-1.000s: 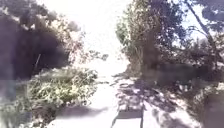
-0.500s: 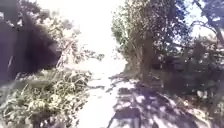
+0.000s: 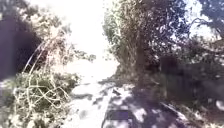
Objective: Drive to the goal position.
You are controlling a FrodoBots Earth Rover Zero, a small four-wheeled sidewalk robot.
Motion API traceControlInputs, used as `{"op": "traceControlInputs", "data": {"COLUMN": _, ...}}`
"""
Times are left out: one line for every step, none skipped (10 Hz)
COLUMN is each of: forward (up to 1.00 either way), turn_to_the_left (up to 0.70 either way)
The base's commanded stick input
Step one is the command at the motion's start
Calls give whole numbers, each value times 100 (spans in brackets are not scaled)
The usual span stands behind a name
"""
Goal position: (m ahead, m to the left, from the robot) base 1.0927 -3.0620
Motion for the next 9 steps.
{"op": "traceControlInputs", "data": {"forward": 100, "turn_to_the_left": 0}}
{"op": "traceControlInputs", "data": {"forward": 100, "turn_to_the_left": 0}}
{"op": "traceControlInputs", "data": {"forward": 100, "turn_to_the_left": 10}}
{"op": "traceControlInputs", "data": {"forward": 100, "turn_to_the_left": 35}}
{"op": "traceControlInputs", "data": {"forward": 100, "turn_to_the_left": 40}}
{"op": "traceControlInputs", "data": {"forward": 100, "turn_to_the_left": 35}}
{"op": "traceControlInputs", "data": {"forward": 100, "turn_to_the_left": 10}}
{"op": "traceControlInputs", "data": {"forward": 100, "turn_to_the_left": 0}}
{"op": "traceControlInputs", "data": {"forward": 100, "turn_to_the_left": 0}}
